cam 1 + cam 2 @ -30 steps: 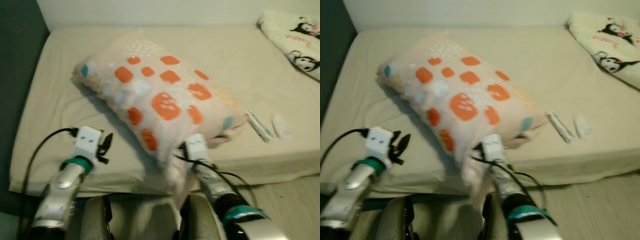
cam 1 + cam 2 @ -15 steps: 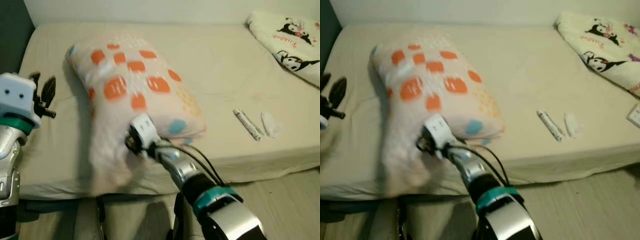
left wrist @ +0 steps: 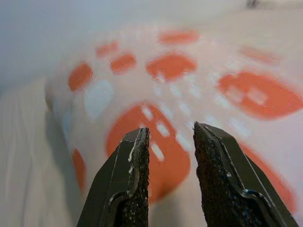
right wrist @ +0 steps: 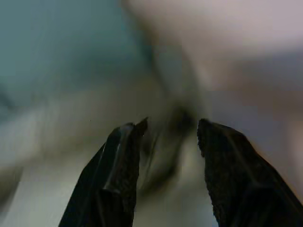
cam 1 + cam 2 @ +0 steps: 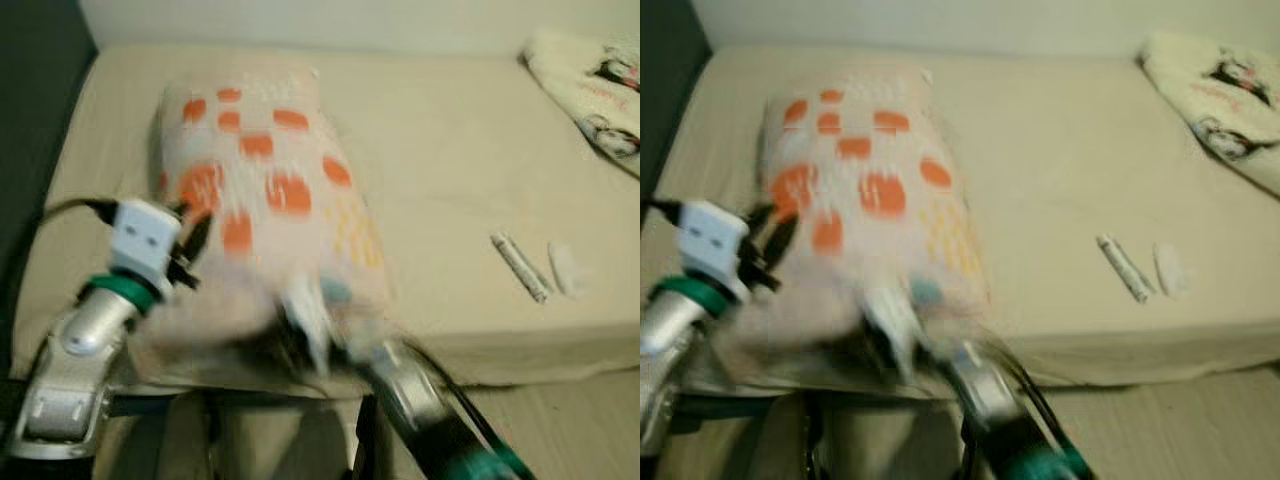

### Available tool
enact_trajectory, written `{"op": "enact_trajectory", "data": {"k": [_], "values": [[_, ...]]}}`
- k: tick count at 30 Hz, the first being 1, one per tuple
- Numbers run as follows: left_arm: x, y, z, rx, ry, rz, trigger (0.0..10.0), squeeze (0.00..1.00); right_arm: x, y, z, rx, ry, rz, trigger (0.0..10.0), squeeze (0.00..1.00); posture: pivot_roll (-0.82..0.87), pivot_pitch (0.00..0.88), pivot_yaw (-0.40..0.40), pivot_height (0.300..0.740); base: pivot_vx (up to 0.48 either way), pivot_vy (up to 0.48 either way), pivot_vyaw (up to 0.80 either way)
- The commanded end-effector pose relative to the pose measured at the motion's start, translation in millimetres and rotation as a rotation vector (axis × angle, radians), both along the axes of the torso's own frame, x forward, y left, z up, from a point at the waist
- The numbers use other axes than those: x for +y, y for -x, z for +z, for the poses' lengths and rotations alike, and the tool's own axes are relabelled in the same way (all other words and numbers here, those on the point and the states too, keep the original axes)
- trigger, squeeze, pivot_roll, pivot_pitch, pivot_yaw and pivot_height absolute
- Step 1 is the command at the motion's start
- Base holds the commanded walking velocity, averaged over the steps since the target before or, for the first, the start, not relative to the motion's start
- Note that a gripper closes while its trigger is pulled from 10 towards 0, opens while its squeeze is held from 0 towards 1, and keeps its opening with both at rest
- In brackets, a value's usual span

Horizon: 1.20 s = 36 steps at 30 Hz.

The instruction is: Clean up the room

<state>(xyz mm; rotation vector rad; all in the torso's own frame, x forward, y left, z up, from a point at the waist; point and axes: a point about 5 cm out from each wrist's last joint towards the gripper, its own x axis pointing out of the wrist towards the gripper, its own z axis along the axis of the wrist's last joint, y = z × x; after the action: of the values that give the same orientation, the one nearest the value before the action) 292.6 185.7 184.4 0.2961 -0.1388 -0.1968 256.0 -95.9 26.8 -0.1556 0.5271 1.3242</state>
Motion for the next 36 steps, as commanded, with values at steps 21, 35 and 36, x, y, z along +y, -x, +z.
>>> {"op": "enact_trajectory", "data": {"k": [21,35,36], "values": [[-26.3,91.7,-27,0.39,-0.101,-0.646,10.0,0.0,-151.5,-69.7,73,-0.27,-0.24,-1.086,10.0,0.0,0.1,0.138,-0.023,0.566,0.0,0.0,0.0],[27.9,69.9,-85,0.615,-0.049,-0.218,10.0,0.0,-95.3,-42.0,45,-0.201,-0.052,-0.549,10.0,0.0,0.1,0.156,-0.049,0.566,0.0,0.0,0.0],[34.8,52.2,-87,0.582,0.015,-0.162,10.0,0.0,-88.2,-51.4,47,-0.236,-0.037,-0.568,10.0,0.0,0.1,0.155,-0.053,0.566,0.0,0.0,0.0]]}}
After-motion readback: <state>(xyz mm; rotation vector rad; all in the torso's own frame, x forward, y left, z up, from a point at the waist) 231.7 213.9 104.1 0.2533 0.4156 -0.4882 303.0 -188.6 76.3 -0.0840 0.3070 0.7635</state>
